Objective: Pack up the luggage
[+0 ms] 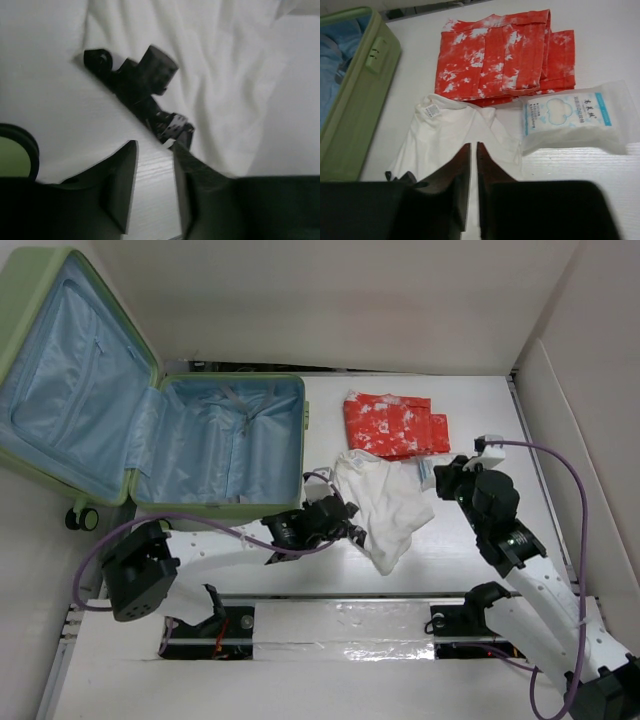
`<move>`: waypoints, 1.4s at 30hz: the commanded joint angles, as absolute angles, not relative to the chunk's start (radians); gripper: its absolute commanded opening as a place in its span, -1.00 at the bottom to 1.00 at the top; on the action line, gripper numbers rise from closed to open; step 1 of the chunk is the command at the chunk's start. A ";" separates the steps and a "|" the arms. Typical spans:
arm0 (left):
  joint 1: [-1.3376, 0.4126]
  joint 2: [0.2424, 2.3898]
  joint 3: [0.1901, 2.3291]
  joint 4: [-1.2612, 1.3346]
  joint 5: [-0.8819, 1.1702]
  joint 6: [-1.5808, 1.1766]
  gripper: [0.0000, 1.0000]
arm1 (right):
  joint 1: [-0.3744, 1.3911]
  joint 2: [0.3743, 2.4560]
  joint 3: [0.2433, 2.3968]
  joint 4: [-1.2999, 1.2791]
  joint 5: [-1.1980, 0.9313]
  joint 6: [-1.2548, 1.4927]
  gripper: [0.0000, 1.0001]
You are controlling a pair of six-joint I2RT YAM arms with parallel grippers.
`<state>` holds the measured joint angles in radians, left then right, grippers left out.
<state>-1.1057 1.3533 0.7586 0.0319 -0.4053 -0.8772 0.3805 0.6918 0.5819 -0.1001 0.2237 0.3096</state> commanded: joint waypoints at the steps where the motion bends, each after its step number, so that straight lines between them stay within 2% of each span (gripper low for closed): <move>1: -1.141 1.416 0.804 -0.129 -0.482 -1.055 -0.38 | 0.376 0.660 0.555 -0.031 0.148 0.313 -0.52; 2: -1.150 1.430 0.807 -0.130 -0.479 -1.081 -0.12 | 0.376 0.663 0.554 -0.028 0.126 0.308 -0.44; 3: -1.160 1.454 0.816 -0.140 -0.488 -1.095 0.03 | 0.376 0.667 0.555 -0.034 0.105 0.304 -0.37; 6: -1.170 1.511 0.834 -0.146 -0.483 -1.153 0.37 | 0.376 0.676 0.571 -0.051 0.046 0.290 -0.11; 8: -1.170 1.538 0.854 -0.146 -0.469 -1.176 0.41 | 0.376 0.673 0.558 -0.028 0.012 0.290 0.04; 11: -1.180 1.584 0.871 -0.141 -0.463 -1.225 0.54 | 0.376 0.661 0.552 -0.025 -0.038 0.287 0.15; 22: -1.149 1.743 0.948 -0.138 -0.581 -1.292 0.50 | 0.416 0.584 0.537 -0.041 -0.055 0.268 0.12; 25: -1.106 1.776 0.942 -0.106 -0.543 -1.286 0.48 | 0.416 0.584 0.538 -0.037 -0.066 0.268 0.10; 31: -1.075 1.824 0.985 -0.087 -0.564 -1.235 0.39 | 0.416 0.583 0.545 -0.041 -0.107 0.264 0.08; 34: -1.075 1.847 1.006 -0.071 -0.587 -1.189 0.25 | 0.436 0.563 0.578 -0.066 -0.124 0.256 0.07; 35: -1.075 1.850 1.002 -0.051 -0.589 -1.169 -0.06 | 0.448 0.554 0.584 -0.067 -0.124 0.258 0.06; 37: -1.075 1.845 0.976 0.020 -0.600 -1.114 -0.25 | 0.459 0.543 0.595 -0.060 -0.126 0.258 0.06; 38: -1.066 1.841 0.970 0.032 -0.603 -1.103 -0.48 | 0.459 0.535 0.598 -0.055 -0.124 0.258 0.05; 42: -1.066 1.787 0.943 0.106 -0.624 -1.017 -0.92 | 0.469 0.545 0.620 -0.055 -0.133 0.258 0.03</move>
<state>-1.0760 1.8221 0.9741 0.0784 -0.5880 -1.1156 0.4606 0.5472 0.5652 -0.0849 -0.1085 0.2756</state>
